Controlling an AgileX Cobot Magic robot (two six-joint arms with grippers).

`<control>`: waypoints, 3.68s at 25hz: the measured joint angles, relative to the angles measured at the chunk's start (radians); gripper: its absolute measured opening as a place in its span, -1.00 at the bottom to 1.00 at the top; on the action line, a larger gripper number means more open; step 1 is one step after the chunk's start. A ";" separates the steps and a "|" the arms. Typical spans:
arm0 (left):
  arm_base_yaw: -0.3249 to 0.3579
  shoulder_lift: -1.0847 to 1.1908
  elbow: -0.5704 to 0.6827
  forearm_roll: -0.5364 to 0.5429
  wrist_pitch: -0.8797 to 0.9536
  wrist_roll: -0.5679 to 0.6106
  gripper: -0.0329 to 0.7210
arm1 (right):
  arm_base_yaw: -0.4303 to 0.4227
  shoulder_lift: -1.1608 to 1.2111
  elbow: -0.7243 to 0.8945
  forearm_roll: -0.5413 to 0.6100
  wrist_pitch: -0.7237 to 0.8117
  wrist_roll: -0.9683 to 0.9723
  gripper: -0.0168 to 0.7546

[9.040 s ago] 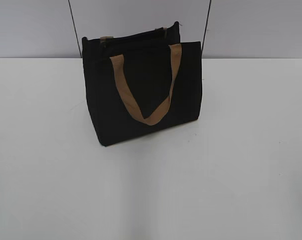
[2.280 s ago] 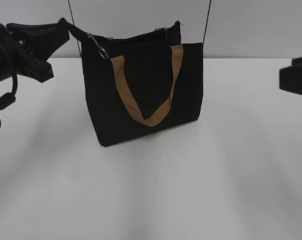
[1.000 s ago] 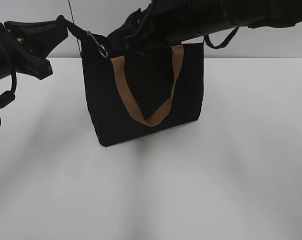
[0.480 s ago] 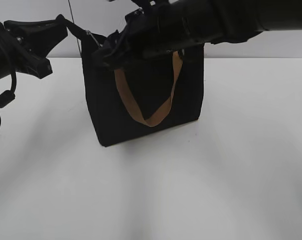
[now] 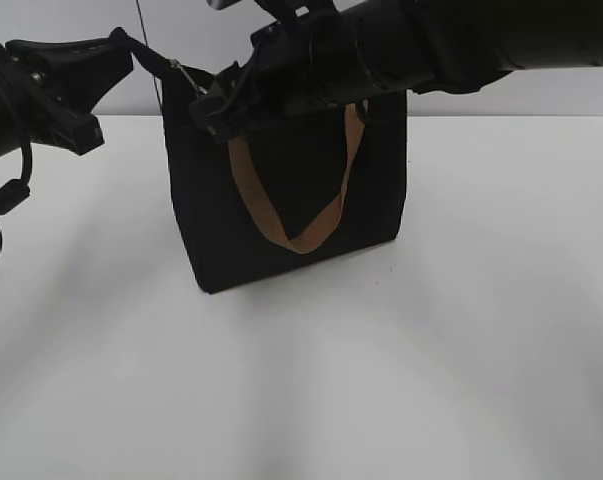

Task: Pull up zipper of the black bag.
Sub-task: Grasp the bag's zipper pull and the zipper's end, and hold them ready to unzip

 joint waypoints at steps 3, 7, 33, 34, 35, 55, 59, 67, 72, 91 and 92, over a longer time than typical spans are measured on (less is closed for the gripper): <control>0.000 0.000 0.000 -0.005 0.000 0.000 -0.86 | 0.000 0.000 0.000 0.001 -0.004 0.000 -0.22; 0.000 0.000 0.000 -0.008 -0.001 0.000 -0.86 | 0.000 0.000 0.000 0.006 -0.005 0.000 -0.47; 0.000 -0.011 0.000 -0.020 -0.005 -0.002 -0.86 | -0.030 0.000 0.000 0.006 -0.021 0.047 -0.99; 0.000 -0.019 0.000 -0.021 0.000 -0.002 -0.86 | -0.040 0.000 -0.001 0.003 -0.018 0.062 -0.99; 0.000 -0.026 0.000 -0.025 0.009 -0.002 -0.86 | -0.054 0.000 -0.001 0.000 -0.015 0.079 -0.99; 0.000 -0.042 0.000 -0.076 0.109 -0.002 -0.86 | -0.206 -0.033 -0.001 -0.201 0.057 0.331 -0.99; 0.000 -0.042 0.000 -0.097 0.114 -0.002 -0.86 | -0.212 -0.033 -0.001 -0.215 0.043 0.339 -0.99; 0.000 -0.042 0.000 -0.104 0.162 -0.002 -0.86 | -0.238 -0.033 -0.001 -0.224 0.022 0.365 -0.99; 0.000 -0.042 0.000 -0.105 0.165 -0.002 -0.86 | -0.288 -0.045 -0.001 -0.232 0.019 0.395 -0.99; 0.000 -0.042 0.000 -0.097 0.166 -0.002 -0.86 | -0.363 -0.073 0.000 -0.232 0.043 0.416 -0.99; 0.000 -0.042 0.000 -0.097 0.166 -0.002 -0.86 | -0.363 -0.073 0.000 -0.232 0.043 0.417 -0.99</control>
